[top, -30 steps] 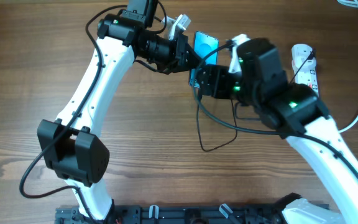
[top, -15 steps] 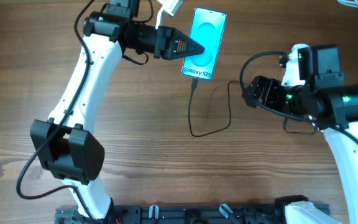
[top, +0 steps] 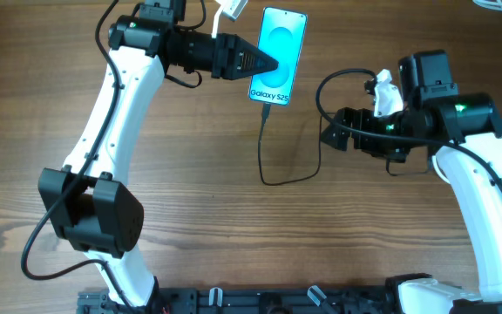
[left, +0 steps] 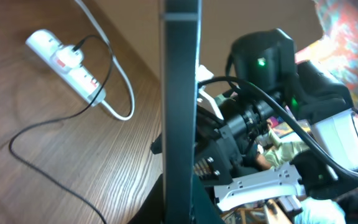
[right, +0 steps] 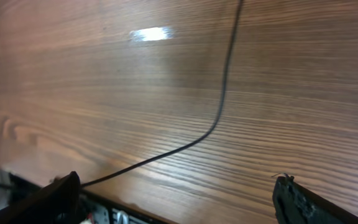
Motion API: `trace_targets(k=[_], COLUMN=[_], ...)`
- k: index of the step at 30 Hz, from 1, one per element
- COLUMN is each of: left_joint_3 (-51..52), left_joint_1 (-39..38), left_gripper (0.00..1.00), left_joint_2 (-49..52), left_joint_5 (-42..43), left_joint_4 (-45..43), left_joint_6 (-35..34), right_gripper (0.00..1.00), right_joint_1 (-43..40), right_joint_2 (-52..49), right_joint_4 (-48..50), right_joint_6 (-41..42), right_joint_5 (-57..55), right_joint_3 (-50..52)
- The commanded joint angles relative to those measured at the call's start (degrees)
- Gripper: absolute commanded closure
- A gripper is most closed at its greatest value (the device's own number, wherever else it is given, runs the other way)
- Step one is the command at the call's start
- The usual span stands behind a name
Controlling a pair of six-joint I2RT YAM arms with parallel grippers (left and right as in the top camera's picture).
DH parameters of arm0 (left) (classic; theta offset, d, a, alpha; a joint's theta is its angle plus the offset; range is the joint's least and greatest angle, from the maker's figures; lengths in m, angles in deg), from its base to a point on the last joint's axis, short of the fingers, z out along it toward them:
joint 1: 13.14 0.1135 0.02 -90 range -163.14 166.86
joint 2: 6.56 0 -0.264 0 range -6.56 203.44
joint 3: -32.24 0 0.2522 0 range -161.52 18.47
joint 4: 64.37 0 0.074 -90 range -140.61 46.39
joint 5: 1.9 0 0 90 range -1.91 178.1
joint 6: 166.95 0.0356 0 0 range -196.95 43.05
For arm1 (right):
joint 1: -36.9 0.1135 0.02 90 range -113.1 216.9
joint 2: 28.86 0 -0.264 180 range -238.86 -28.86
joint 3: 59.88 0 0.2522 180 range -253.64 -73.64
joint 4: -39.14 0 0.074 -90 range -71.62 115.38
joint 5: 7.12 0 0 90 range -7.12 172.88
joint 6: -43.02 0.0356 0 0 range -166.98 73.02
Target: Plug charger to phone and switch on socket
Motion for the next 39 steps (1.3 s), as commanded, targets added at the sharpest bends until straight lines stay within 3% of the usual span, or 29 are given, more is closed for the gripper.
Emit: trace_targets(k=[1, 4, 5, 6, 9, 11, 13, 16, 26, 34, 39], left_joint_3=[-0.2, -0.2, -0.2, -0.2, -0.2, -0.2, -0.2, -0.2, -0.2, -0.2, -0.2], left_joint_1=[0.3, 0.3, 0.3, 0.3, 0.1, -0.2, -0.4, -1.5, -4.3, -4.4, -4.4], left_gripper=[0.96, 0.96, 0.96, 0.96, 0.96, 0.96, 0.96, 0.96, 0.96, 0.96, 0.96], left_joint_2=[-1.9, -1.9, -1.9, -1.9, -1.9, -1.9, -1.9, -1.9, -1.9, -1.9, -1.9], left_joint_5=[-6.6, -20.2, -23.5, -25.7, -31.9, -35.8, -36.9, -37.0, -37.0, -34.8, -33.6], left_joint_4=[-0.3, -0.3, -0.3, -0.3, -0.2, 0.6, 1.4, 3.7, 5.1, 6.8, 7.0], left_joint_6=[-13.3, -29.3, -31.6, -32.7, -32.6, -32.6, -32.6, -34.6, -36.8, -33.9, -33.9], right_gripper=[0.0, 0.02, 0.03, 0.05, 0.28, 0.32, 0.36, 0.57, 0.62, 0.79, 0.8], right_joint_1=[0.0, 2.1, 3.2, 4.3, 10.3, 12.6, 13.6, 15.3, 18.7, 18.7, 18.8], right_joint_2=[-0.7, -0.7, -0.7, -0.7, -0.7, -0.7, -0.7, -0.7, -5.6, -6.0, -6.0], right_joint_4=[0.6, 0.9, 0.9, 1.0, 4.4, 7.5, 10.0, 16.5, 19.8, 22.4, 22.2], right_joint_6=[-3.1, -8.1, -9.5, -10.3, -7.5, -4.8, -1.9, 5.2, 9.7, 11.0, 11.8], right_joint_5=[5.9, 13.2, 15.5, 16.9, 17.1, 17.1, 15.2, 10.6, 3.9, 3.4, 4.7], right_joint_3=[-0.3, -0.3, -0.3, -0.3, -0.3, -0.3, -0.3, -0.3, -0.3, -0.3, -0.3])
